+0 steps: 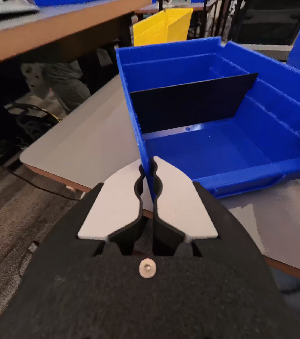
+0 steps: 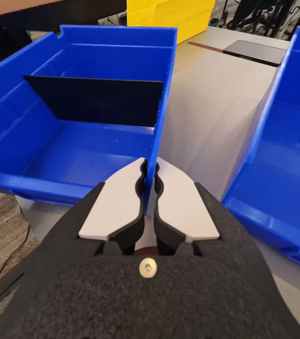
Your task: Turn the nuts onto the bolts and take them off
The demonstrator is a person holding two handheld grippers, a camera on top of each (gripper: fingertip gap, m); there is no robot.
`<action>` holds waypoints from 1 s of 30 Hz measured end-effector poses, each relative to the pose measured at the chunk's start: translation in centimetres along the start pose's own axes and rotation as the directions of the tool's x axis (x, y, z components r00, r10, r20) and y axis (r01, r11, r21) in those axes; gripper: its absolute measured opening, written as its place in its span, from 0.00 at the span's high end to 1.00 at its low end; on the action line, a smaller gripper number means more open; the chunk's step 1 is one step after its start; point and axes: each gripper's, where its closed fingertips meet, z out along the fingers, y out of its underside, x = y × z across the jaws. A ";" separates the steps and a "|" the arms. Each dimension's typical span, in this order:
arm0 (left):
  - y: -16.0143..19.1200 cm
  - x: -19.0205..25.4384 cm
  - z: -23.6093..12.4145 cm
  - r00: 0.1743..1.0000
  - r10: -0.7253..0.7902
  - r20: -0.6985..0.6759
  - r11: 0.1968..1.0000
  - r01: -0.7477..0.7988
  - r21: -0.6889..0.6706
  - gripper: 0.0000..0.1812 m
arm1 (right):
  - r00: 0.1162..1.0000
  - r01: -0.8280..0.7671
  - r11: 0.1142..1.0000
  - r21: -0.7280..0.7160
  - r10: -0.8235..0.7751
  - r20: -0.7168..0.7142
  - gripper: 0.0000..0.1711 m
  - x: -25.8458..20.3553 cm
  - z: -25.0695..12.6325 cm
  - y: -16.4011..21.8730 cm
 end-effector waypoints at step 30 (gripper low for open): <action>-10.7 50.8 -7.4 0.699 0.306 -0.647 0.934 -0.090 0.346 0.97 | 0.671 -0.164 0.955 0.246 0.291 -0.682 0.98 39.7 -36.7 3.2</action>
